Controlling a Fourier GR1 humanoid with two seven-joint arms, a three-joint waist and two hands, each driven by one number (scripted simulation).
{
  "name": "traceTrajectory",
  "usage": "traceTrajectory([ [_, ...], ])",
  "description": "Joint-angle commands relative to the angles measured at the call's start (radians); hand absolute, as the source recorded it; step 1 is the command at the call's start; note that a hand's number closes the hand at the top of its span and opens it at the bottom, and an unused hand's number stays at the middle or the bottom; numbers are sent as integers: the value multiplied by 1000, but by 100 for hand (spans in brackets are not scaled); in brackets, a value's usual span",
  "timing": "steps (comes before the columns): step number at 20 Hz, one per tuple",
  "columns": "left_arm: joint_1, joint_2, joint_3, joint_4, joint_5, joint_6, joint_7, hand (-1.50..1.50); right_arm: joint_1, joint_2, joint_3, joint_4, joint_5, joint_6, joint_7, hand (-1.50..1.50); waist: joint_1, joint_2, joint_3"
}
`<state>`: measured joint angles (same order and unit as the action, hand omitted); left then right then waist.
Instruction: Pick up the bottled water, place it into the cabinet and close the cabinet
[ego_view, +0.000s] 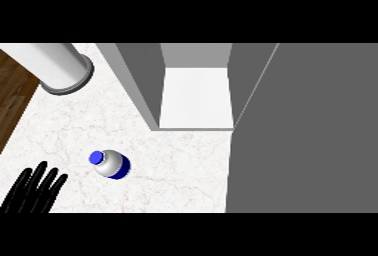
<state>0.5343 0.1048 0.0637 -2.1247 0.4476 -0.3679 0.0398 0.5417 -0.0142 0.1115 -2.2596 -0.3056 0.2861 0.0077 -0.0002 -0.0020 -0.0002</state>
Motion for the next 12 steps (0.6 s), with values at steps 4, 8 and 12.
traceTrajectory([
  [4, -75, -23, 59, 175, -55, -23, -82, -150, 36, -24, -33, -8, -50, 33, -22, -150, -3, 1, 0],
  [8, -156, 33, 144, 253, -22, -35, -68, -150, 6, -5, -10, 64, 8, 42, -72, -150, -3, 1, 0],
  [12, -247, 29, 139, 407, -118, -71, -176, -150, 47, 7, 27, 7, 41, 45, -78, -150, -8, 1, 0],
])
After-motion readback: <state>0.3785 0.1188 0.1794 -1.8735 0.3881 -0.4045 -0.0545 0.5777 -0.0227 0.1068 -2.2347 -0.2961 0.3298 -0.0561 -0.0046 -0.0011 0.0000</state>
